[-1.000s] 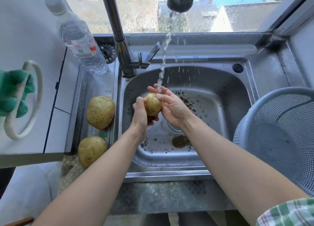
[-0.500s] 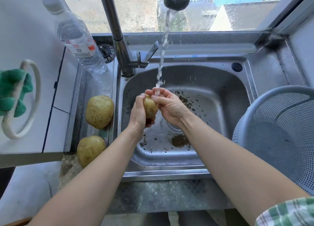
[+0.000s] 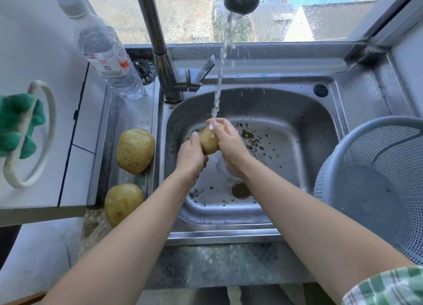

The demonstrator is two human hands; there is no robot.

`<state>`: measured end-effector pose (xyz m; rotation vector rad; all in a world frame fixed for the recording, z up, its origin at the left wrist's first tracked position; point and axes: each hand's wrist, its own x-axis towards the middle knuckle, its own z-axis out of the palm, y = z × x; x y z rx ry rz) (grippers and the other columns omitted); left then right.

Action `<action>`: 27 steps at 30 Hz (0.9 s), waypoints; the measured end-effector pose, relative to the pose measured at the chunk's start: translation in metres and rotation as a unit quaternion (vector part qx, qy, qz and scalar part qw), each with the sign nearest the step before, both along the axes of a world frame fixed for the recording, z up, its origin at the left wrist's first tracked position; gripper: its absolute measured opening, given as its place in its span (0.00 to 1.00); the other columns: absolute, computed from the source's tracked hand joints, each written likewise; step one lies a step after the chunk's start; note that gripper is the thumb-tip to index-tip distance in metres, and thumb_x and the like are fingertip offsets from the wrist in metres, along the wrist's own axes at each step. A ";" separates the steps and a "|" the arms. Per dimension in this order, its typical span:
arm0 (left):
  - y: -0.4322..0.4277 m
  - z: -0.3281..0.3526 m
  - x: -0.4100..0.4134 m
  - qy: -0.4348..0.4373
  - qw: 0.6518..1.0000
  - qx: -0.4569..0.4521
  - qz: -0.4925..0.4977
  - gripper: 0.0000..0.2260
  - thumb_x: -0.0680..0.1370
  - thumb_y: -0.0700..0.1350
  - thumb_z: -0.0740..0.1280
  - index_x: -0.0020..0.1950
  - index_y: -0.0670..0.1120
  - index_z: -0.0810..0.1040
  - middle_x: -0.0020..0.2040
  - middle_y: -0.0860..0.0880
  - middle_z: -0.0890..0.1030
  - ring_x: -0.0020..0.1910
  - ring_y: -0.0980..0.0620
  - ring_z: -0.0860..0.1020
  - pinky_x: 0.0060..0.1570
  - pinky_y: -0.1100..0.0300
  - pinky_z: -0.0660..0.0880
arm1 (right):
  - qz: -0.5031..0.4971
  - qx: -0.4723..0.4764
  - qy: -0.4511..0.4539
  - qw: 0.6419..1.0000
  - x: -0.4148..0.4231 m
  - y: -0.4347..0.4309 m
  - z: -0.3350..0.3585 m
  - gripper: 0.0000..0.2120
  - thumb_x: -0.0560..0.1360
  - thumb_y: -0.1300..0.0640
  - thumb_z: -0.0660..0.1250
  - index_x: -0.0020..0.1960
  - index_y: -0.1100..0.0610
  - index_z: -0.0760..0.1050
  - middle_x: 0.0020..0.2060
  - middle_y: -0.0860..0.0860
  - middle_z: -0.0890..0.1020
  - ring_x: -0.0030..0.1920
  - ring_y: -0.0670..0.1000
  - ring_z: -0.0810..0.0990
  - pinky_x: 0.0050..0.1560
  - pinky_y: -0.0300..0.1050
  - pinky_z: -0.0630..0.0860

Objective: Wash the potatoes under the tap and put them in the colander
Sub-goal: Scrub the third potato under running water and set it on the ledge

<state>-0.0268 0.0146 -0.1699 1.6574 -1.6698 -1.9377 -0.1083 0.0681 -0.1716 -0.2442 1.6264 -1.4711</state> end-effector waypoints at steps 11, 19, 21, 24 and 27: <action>0.001 -0.005 -0.001 0.049 0.992 -0.114 -0.017 0.19 0.85 0.51 0.52 0.40 0.47 0.75 0.28 0.49 0.71 0.26 0.53 0.68 0.31 0.58 0.66 | 0.014 0.021 -0.020 0.999 -0.011 0.003 -0.002 0.13 0.78 0.55 0.66 0.60 0.55 0.68 0.52 0.55 0.76 0.48 0.50 0.77 0.52 0.48 0.78; 0.002 0.003 -0.003 0.086 0.989 -0.118 -0.016 0.23 0.83 0.58 0.55 0.38 0.48 0.79 0.37 0.48 0.81 0.37 0.53 0.79 0.41 0.56 0.74 | 0.024 0.171 -0.079 0.982 -0.008 -0.005 0.004 0.27 0.79 0.36 0.50 0.59 0.58 0.72 0.35 0.57 0.81 0.23 0.50 0.77 0.23 0.37 0.69; 0.000 0.010 -0.009 0.082 0.995 -0.012 0.051 0.22 0.82 0.60 0.54 0.42 0.48 0.80 0.43 0.45 0.83 0.45 0.48 0.82 0.50 0.52 0.78 | 0.071 0.128 -0.117 0.982 -0.006 -0.001 0.007 0.29 0.77 0.33 0.52 0.55 0.58 0.73 0.30 0.54 0.78 0.22 0.48 0.72 0.20 0.36 0.66; -0.003 0.014 -0.006 0.101 0.990 0.046 0.087 0.20 0.82 0.61 0.55 0.48 0.49 0.79 0.47 0.46 0.82 0.50 0.46 0.81 0.55 0.50 0.78 | 0.113 0.103 -0.121 0.981 -0.004 0.001 0.006 0.30 0.75 0.29 0.53 0.45 0.57 0.73 0.31 0.55 0.75 0.20 0.46 0.65 0.19 0.34 0.62; 0.005 0.011 -0.002 0.169 0.983 0.059 0.049 0.20 0.80 0.60 0.58 0.56 0.45 0.79 0.49 0.45 0.81 0.48 0.49 0.79 0.49 0.52 0.77 | 0.055 0.149 -0.147 0.976 -0.008 -0.002 0.005 0.31 0.76 0.31 0.50 0.36 0.57 0.70 0.26 0.54 0.72 0.19 0.47 0.63 0.19 0.33 0.59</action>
